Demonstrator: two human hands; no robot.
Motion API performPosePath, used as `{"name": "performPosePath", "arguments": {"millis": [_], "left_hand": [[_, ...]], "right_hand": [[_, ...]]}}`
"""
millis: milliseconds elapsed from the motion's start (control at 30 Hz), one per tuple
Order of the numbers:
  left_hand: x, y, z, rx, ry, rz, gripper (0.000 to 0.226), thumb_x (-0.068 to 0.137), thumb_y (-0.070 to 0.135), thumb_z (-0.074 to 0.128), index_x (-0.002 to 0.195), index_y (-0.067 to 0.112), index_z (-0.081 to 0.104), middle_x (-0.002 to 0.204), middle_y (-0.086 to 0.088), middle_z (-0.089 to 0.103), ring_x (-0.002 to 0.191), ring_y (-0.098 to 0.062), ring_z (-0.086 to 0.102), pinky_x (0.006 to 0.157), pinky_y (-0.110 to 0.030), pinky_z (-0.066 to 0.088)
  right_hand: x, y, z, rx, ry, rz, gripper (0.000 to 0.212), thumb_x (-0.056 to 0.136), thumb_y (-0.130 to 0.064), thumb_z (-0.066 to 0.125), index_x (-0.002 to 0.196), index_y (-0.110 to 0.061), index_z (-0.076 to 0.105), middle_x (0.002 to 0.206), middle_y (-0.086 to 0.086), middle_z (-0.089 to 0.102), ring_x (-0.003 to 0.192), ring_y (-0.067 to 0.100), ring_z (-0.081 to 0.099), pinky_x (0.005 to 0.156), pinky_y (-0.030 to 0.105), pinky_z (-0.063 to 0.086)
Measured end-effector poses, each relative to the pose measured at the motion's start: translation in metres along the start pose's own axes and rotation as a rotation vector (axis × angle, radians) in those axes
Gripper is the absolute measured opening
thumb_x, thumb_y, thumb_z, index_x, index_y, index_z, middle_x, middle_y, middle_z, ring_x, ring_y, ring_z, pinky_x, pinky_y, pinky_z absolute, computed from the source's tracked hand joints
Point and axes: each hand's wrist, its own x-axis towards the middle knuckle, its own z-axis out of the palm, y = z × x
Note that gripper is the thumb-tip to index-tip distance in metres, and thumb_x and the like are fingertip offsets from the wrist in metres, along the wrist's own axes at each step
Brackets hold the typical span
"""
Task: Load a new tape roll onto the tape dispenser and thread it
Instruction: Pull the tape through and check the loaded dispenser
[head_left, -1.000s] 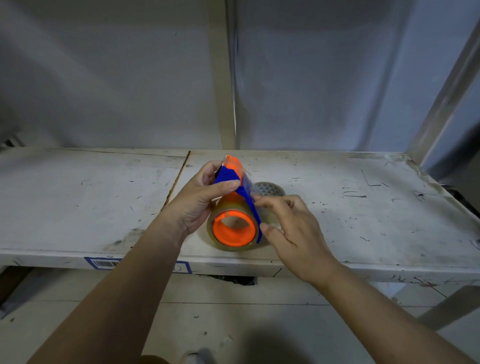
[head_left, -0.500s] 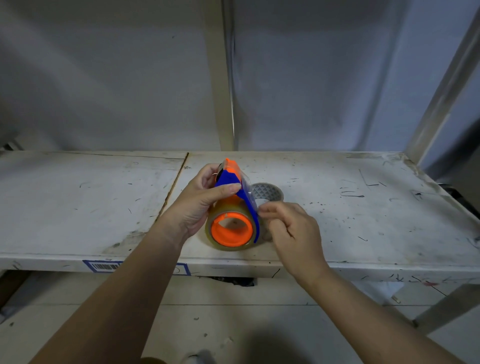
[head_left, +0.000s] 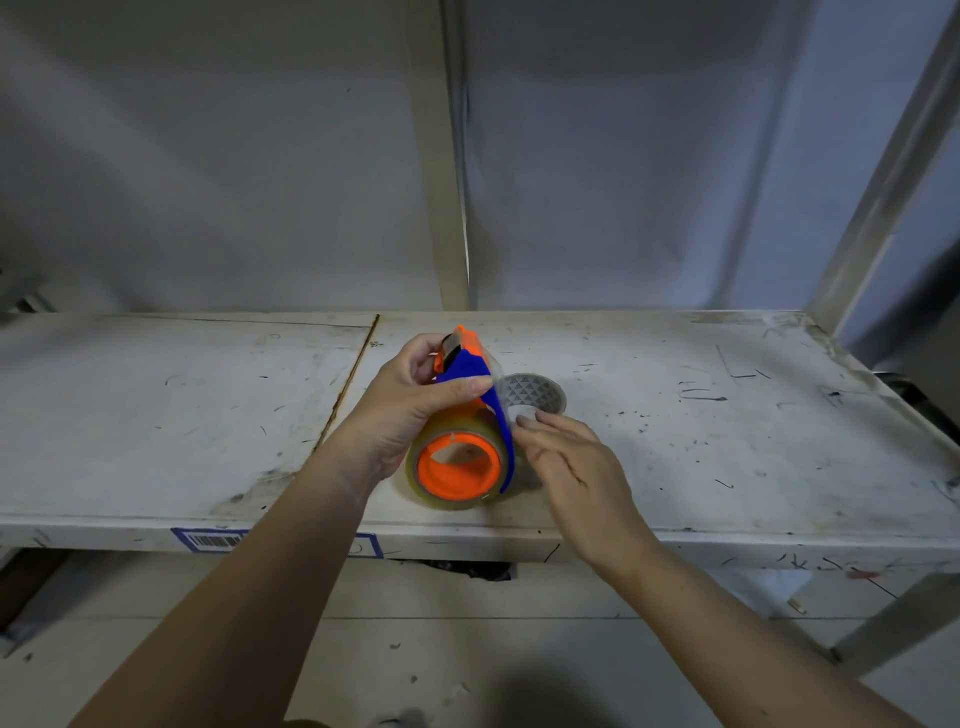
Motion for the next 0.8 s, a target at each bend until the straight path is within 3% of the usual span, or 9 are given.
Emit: {"name": "performPosePath", "arguments": {"millis": [67,167,267,367,433,567,800], "left_hand": [[0.001,0.006,0.0,0.059,0.043,0.01,0.064,0.058,0.032,0.083,0.116,0.021,0.059,0.11,-0.006,0.07,0.098,-0.022,0.067,0.078,-0.032,0.056],[0.005,0.013,0.001,0.221,0.111,0.045,0.051,0.061,0.031,0.085,0.107,0.023,0.064,0.097,0.002,0.071,0.086,-0.011,0.067,0.066,-0.02,0.055],[0.012,0.013,0.0,0.407,0.17,0.025,0.051,0.061,0.039,0.085,0.104,0.022,0.065,0.094,0.002,0.068,0.086,-0.015,0.064,0.065,-0.025,0.05],[0.017,0.013,0.0,0.409,0.228,-0.053,0.048,0.065,0.046,0.081,0.099,0.018,0.064,0.085,0.001,0.066,0.077,-0.016,0.063,0.061,-0.027,0.049],[0.021,0.011,0.0,0.384,0.231,-0.113,0.048,0.068,0.049,0.078,0.095,0.012,0.065,0.078,0.0,0.066,0.067,-0.015,0.062,0.056,-0.025,0.048],[0.033,0.005,0.002,0.347,0.194,-0.2,0.056,0.066,0.053,0.078,0.09,0.003,0.066,0.068,-0.005,0.064,0.054,-0.016,0.057,0.056,-0.03,0.047],[0.064,-0.006,0.014,0.329,0.118,-0.327,0.049,0.071,0.053,0.075,0.074,0.007,0.057,0.063,-0.009,0.06,0.049,-0.019,0.056,0.055,-0.028,0.048]], "right_hand": [[0.002,0.004,-0.004,-0.025,0.119,0.051,0.048,0.082,-0.026,0.031,0.106,-0.02,0.072,0.112,-0.012,0.066,0.115,0.007,0.05,0.096,0.026,0.04],[0.012,0.011,-0.012,-0.173,0.181,0.112,0.04,0.088,-0.019,0.036,0.119,-0.023,0.062,0.116,-0.003,0.066,0.112,0.016,0.048,0.085,0.028,0.04],[0.022,0.02,-0.013,-0.435,-0.032,0.089,0.048,0.087,-0.012,0.047,0.134,-0.023,0.044,0.135,-0.001,0.054,0.113,0.024,0.045,0.086,0.035,0.042],[0.026,0.03,-0.006,-0.627,-0.2,0.011,0.054,0.09,-0.017,0.049,0.141,-0.023,0.034,0.15,-0.003,0.037,0.118,0.027,0.044,0.09,0.035,0.044],[0.027,0.035,-0.002,-0.682,-0.187,-0.035,0.047,0.091,-0.018,0.048,0.137,-0.02,0.039,0.144,0.001,0.042,0.113,0.026,0.048,0.088,0.036,0.048],[0.031,0.041,-0.004,-0.749,-0.05,-0.074,0.025,0.088,-0.008,0.051,0.111,-0.012,0.059,0.117,0.008,0.056,0.091,0.025,0.055,0.07,0.034,0.05],[0.037,0.051,-0.025,-0.776,0.137,0.039,0.017,0.085,-0.005,0.055,0.1,-0.003,0.064,0.107,0.016,0.061,0.086,0.033,0.059,0.065,0.031,0.043]]}}
